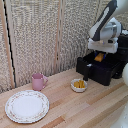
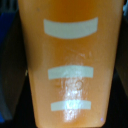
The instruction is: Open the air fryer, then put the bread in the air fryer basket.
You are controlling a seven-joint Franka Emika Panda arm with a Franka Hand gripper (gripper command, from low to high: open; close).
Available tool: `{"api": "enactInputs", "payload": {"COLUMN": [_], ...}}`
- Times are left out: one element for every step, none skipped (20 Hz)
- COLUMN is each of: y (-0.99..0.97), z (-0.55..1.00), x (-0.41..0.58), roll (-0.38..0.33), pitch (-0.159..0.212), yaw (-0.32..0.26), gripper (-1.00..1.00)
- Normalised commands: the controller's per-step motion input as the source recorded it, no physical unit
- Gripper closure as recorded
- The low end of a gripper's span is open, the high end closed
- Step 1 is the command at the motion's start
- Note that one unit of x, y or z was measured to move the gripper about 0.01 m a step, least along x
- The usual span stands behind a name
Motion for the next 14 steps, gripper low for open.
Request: {"api": "enactInputs", "payload": {"y": [-0.15, -0.06, -0.01, 0.00, 0.00, 0.00, 0.00, 0.00, 0.00, 0.00, 0.00, 0.00, 0.00, 0.00], "z": [-0.45, -0.39, -0.36, -0.32, -0.26, -0.19, -0.09, -0.05, 0.00, 0.00, 0.00, 0.06, 0.14, 0.22], "x": [0.017, 0.000, 0.000, -0.080, -0.103, -0.146, -0.174, -0.200, -0.214, -0.171, -0.171, -0.154, -0.086, -0.071], "roll": [0.000, -0.001, -0.012, -0.018, -0.026, -0.027, -0.028, -0.023, -0.024, -0.023, 0.000, 0.000, 0.000, 0.000], "pitch": [0.000, 0.000, 0.000, -0.002, -0.007, -0.031, -0.054, -0.068, -0.092, -0.093, -0.088, -0.086, -0.062, -0.062], "yaw": [-0.102, -0.091, -0.086, -0.081, -0.083, -0.091, -0.107, -0.126, -0.153, -0.171, -0.167, -0.153, -0.137, -0.141], "gripper": [1.00, 1.00, 1.00, 1.00, 1.00, 1.00, 1.00, 1.00, 1.00, -1.00, -1.00, -1.00, -1.00, -1.00]}}
